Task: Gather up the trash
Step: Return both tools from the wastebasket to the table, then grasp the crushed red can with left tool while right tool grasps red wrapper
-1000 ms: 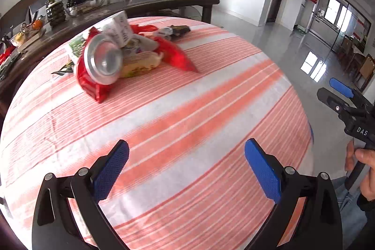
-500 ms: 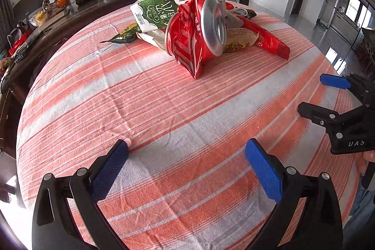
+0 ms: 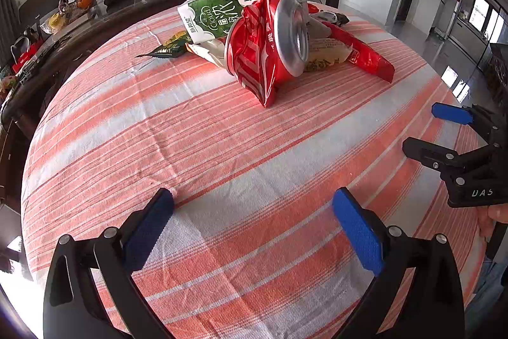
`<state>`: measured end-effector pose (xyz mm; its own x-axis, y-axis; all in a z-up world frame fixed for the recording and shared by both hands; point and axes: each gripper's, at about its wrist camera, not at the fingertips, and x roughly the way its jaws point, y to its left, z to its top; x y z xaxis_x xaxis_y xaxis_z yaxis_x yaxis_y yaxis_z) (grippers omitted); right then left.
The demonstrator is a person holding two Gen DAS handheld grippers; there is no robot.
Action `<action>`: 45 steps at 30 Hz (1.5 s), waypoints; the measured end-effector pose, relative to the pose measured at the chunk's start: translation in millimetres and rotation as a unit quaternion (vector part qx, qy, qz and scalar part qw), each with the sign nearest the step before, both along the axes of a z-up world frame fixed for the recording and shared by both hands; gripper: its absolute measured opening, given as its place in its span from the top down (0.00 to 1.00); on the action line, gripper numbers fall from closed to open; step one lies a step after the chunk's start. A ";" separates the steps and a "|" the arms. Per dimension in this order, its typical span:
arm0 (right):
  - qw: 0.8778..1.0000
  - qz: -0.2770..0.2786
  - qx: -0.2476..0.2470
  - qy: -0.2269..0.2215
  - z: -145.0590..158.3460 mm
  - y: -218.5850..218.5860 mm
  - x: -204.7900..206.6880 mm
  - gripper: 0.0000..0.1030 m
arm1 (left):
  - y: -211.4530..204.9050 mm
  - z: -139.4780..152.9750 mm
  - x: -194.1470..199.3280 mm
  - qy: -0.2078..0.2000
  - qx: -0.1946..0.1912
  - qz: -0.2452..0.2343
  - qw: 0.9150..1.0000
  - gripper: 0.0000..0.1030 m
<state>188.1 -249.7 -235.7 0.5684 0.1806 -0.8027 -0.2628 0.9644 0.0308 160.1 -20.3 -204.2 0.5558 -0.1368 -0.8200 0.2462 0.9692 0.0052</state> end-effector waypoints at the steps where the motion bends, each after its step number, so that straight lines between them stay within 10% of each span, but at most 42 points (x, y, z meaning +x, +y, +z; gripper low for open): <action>1: 1.000 0.000 0.000 0.000 0.0 -0.1 0.0 0.04 | 0.1 0.0 -0.1 0.000 0.000 0.000 1.000 0.04; 17: 1.000 0.000 0.000 0.000 -0.1 -0.3 0.1 0.04 | 7.5 10.1 3.5 -0.012 -0.048 -0.022 0.999 0.05; 22: 1.000 0.000 0.000 0.000 -0.3 -0.1 0.1 0.04 | 11.9 43.1 36.9 -0.066 -0.114 -0.036 0.991 0.05; 26: 1.000 0.000 0.000 0.000 -0.3 -0.3 0.1 0.04 | -4.1 44.0 73.2 -0.072 -0.088 -0.042 0.993 0.05; 29: 1.000 0.000 0.000 0.000 -0.4 -0.2 0.1 0.04 | -13.2 39.9 87.8 -0.067 -0.074 -0.056 0.993 0.14; 33: 1.000 0.000 0.000 0.000 -0.4 -0.2 0.2 0.04 | -15.3 34.0 92.5 -0.053 -0.074 -0.063 0.994 0.49; 41: 1.000 0.002 0.014 0.003 1.1 -4.4 0.8 0.04 | 11.2 43.1 39.9 -0.022 -0.106 -0.055 0.993 0.52; 45: 0.995 -0.003 0.096 0.037 15.7 -23.1 28.7 0.05 | 28.1 40.5 -2.1 0.012 -0.100 -0.063 0.993 0.52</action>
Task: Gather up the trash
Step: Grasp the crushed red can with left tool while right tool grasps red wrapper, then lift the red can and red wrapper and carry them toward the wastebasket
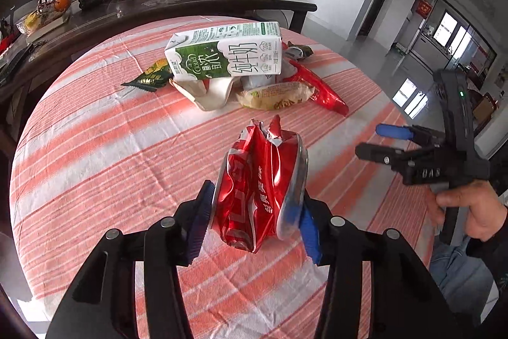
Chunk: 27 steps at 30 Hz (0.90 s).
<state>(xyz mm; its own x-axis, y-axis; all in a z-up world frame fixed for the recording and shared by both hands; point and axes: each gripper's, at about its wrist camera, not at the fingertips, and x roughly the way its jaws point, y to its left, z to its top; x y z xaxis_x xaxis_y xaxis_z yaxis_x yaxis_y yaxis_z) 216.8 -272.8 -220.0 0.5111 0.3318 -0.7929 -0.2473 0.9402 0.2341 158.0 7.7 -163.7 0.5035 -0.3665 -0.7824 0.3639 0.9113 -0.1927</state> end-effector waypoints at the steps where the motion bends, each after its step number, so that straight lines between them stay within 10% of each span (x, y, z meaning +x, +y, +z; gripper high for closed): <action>1: 1.000 -0.011 0.005 -0.003 6.4 -3.1 10.6 0.05 | 2.9 -1.8 -7.7 0.005 0.003 0.000 1.000 0.52; 7: 0.999 0.003 0.008 0.039 6.5 13.0 76.1 0.37 | 7.1 -0.9 -17.5 0.019 0.007 0.004 1.000 0.51; 10: 0.999 -0.008 -0.014 0.041 2.5 13.4 80.4 0.76 | 3.4 0.0 -10.8 0.023 0.011 0.002 1.000 0.50; 23: 0.998 -0.009 -0.052 0.024 13.1 -12.0 -65.4 0.76 | -9.6 -11.8 13.4 0.016 0.017 0.000 1.000 0.13; 27: 0.999 -0.012 -0.041 0.013 12.6 -16.8 -89.2 0.41 | -4.5 -19.9 -1.4 0.023 0.023 -0.014 0.999 0.08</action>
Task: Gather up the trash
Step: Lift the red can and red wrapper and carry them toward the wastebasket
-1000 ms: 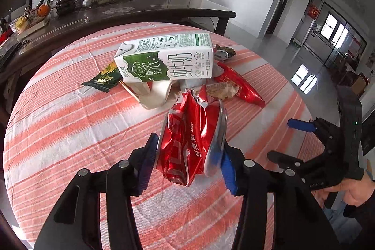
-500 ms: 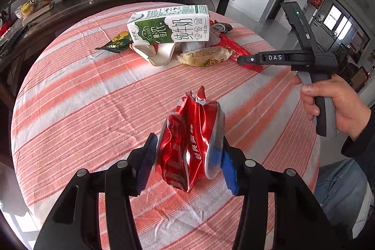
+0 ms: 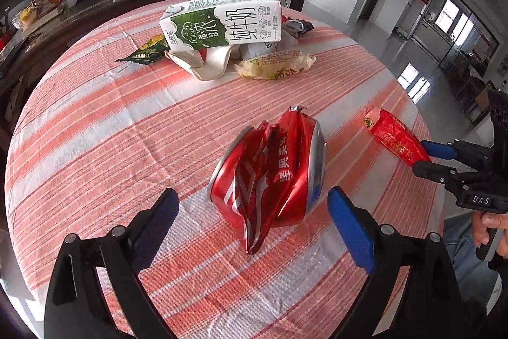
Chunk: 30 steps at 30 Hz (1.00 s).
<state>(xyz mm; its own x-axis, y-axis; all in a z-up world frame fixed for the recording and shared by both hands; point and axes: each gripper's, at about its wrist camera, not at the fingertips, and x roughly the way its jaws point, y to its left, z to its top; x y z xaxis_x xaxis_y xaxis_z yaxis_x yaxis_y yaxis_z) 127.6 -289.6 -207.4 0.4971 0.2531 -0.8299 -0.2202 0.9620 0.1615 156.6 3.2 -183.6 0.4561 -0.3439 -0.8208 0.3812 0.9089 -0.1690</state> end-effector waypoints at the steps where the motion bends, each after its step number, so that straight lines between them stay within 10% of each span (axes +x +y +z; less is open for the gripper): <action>1: 1.000 0.001 -0.002 -0.006 1.7 0.0 -2.9 0.37 | 1.4 -1.1 -2.9 0.000 -0.002 -0.003 1.000 0.07; 10: 1.000 0.027 0.003 -0.003 17.2 4.2 15.1 0.34 | -1.9 -1.2 3.9 -0.004 -0.037 -0.011 0.999 0.07; 18: 0.998 0.047 -0.022 0.048 4.8 22.0 59.9 0.36 | -21.7 3.8 1.1 -0.021 0.018 -0.024 0.999 0.20; 22: 0.996 0.054 -0.020 0.070 -1.9 25.1 66.5 0.85 | -23.1 2.0 0.5 -0.020 0.035 -0.019 0.999 0.41; 30: 0.999 0.036 0.024 0.022 29.8 9.3 39.2 0.87 | -25.9 22.0 -7.5 -0.041 -0.001 -0.015 0.999 0.42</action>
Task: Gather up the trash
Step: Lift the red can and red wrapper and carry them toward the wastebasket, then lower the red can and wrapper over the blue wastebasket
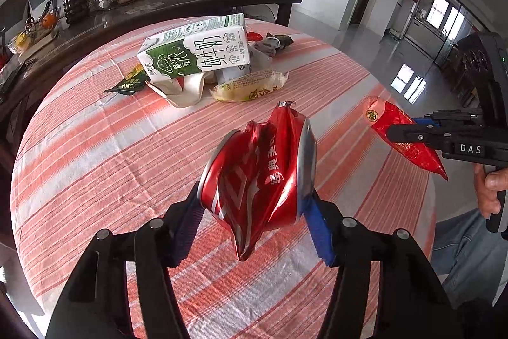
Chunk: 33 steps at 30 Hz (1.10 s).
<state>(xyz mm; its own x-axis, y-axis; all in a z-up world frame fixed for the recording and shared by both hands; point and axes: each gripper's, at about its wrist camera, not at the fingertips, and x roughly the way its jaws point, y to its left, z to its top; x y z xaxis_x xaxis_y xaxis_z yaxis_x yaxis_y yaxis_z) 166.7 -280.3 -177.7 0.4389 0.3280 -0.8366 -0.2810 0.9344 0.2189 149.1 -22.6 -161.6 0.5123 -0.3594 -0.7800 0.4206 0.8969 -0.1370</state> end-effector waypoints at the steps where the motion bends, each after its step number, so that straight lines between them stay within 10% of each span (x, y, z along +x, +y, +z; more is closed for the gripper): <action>1: 1.000 -0.002 0.005 -0.001 1.3 -2.4 -1.4 0.87 | -3.3 2.3 -0.6 0.000 -0.004 -0.002 1.000 0.42; 14: 0.996 -0.050 0.072 -0.031 12.1 -56.1 -21.7 0.88 | -86.7 17.8 -14.0 -0.005 -0.008 -0.039 0.999 0.42; 33: 0.968 -0.247 0.025 -0.043 -16.4 -302.0 -39.9 0.88 | -354.9 3.6 -15.2 0.035 -0.024 -0.180 0.983 0.41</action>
